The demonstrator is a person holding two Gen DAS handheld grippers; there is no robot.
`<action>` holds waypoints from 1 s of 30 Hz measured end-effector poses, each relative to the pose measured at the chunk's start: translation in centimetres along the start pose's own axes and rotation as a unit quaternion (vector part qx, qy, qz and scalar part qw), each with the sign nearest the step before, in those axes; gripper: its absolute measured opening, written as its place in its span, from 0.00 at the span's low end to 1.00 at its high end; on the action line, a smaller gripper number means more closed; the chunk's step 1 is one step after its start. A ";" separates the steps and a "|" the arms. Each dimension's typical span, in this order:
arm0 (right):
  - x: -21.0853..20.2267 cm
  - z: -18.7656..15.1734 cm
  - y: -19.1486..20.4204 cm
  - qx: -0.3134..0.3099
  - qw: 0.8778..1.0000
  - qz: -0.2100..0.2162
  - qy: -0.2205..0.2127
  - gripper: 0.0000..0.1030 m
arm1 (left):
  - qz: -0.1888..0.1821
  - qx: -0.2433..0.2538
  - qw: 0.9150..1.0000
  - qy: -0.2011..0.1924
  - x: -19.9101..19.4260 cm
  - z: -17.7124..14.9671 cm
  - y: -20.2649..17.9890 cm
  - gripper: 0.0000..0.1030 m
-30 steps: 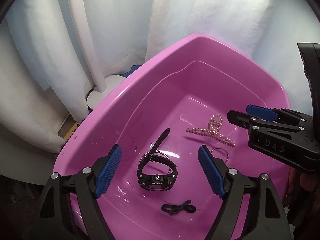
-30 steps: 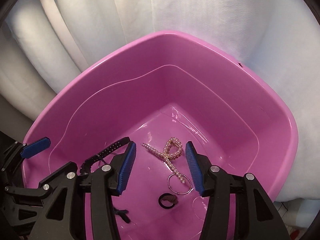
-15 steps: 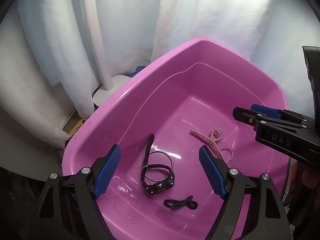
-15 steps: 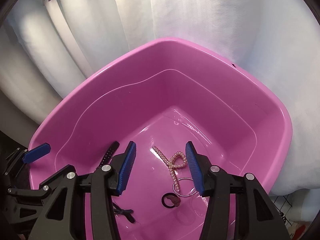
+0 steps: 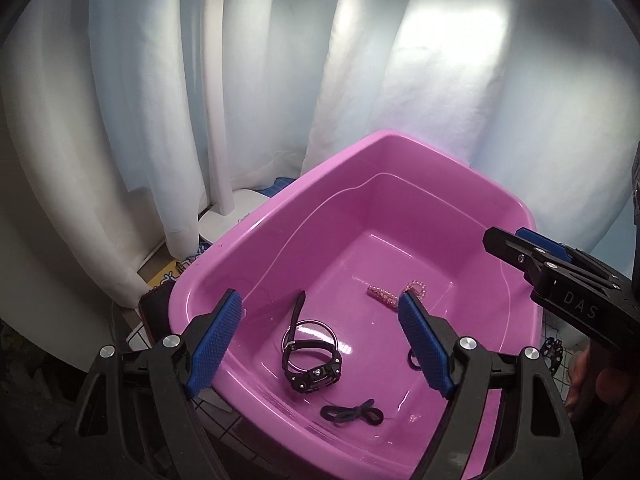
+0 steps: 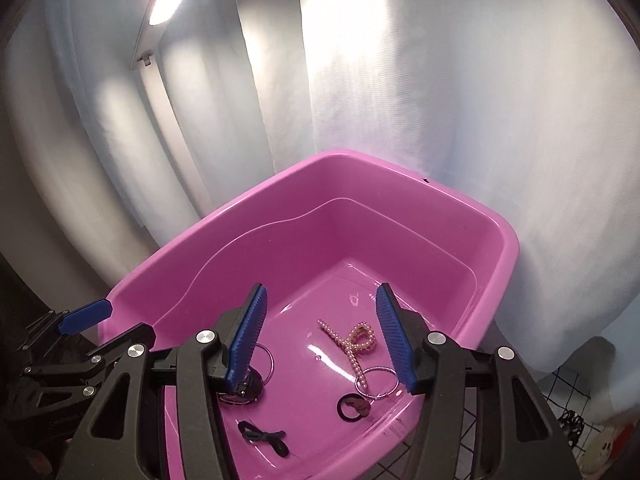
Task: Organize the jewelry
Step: 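Withdraw both tools from the tub toward the studded strap and headband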
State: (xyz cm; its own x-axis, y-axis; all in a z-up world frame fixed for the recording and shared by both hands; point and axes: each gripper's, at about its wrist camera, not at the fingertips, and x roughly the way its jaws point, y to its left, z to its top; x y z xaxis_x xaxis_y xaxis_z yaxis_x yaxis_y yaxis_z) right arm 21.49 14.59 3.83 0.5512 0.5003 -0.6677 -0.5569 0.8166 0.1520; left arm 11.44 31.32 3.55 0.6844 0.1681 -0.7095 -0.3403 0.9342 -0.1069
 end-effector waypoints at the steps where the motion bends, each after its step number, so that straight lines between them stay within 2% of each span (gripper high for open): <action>1: -1.1 -0.3 -0.1 0.003 1.000 -0.002 -0.015 0.56 | -0.001 0.005 1.000 -0.010 -0.6 -0.1 -0.3 0.77; 5: -6.0 -2.1 -0.8 0.011 0.997 -0.014 -0.076 0.60 | -0.009 0.016 0.999 -0.049 -3.2 -0.7 -2.2 0.78; 9: -11.4 -5.3 -3.2 0.035 0.992 -0.027 -0.115 0.62 | -0.043 0.023 0.996 -0.074 -5.7 -1.7 -5.0 0.81; 12: -15.7 -8.8 -6.0 0.060 0.989 -0.047 -0.129 0.64 | -0.068 0.042 0.993 -0.088 -7.5 -3.0 -8.3 0.85; 15: -19.7 -12.9 -8.9 0.078 0.986 -0.082 -0.124 0.64 | -0.094 0.065 0.989 -0.093 -9.0 -5.3 -12.5 0.86; 18: -23.3 -17.6 -12.0 0.099 0.982 -0.118 -0.107 0.64 | -0.120 0.080 0.986 -0.084 -10.0 -8.4 -16.9 0.89; 23: -29.0 -25.0 -17.9 0.143 0.973 -0.165 -0.072 0.64 | -0.157 0.097 0.982 -0.039 -10.3 -14.1 -23.8 0.90; 27: -32.0 -29.7 -22.2 0.176 0.963 -0.198 -0.054 0.64 | -0.168 0.105 0.980 -0.006 -9.6 -17.9 -27.7 0.90; 30: -33.3 -31.8 -24.5 0.198 0.956 -0.211 -0.048 0.64 | -0.159 0.119 0.980 0.008 -9.0 -19.6 -30.1 0.90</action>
State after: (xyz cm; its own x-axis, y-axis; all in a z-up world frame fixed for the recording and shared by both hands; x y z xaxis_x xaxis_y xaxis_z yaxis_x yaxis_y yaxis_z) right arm -2.99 -31.23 -0.83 0.7402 0.1106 -0.6632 -0.0037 0.9870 0.1605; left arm 2.84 -4.47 -0.51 0.7201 -0.1471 -0.6781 0.0507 0.9858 -0.1599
